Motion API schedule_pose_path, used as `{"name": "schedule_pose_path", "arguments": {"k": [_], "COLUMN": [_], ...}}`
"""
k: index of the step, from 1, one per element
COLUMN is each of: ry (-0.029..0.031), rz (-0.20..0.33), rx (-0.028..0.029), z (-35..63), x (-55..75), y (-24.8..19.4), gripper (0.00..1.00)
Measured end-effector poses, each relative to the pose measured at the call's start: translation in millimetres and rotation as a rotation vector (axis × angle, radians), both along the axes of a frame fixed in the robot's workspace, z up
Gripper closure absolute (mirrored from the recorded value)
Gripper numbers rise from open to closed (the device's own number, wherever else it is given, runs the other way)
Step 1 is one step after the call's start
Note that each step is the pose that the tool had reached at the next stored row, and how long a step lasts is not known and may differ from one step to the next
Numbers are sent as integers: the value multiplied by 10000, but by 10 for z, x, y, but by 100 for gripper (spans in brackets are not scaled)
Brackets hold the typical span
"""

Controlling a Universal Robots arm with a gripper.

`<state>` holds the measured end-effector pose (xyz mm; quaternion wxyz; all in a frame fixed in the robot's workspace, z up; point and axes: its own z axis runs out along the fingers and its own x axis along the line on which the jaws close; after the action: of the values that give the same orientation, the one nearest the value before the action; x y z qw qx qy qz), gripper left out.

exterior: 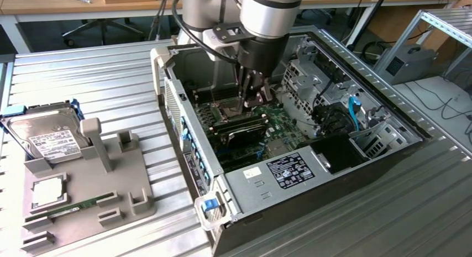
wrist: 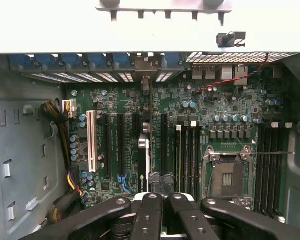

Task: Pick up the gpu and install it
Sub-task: 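Press down on the gpu until it lock into place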

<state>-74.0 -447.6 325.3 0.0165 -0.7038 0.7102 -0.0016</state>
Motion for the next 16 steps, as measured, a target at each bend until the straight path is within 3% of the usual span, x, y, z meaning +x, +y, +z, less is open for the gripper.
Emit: {"name": "schedule_pose_path", "arguments": {"k": [3,7,16], "ry": [0,0,1], "rz": [-1,0,-1], "rx": [0,1,-1], "z": [-54,-198,-367], "x": [-1,-3,-18], "y": [0,4,9], "gripper": [89,89,89]}}
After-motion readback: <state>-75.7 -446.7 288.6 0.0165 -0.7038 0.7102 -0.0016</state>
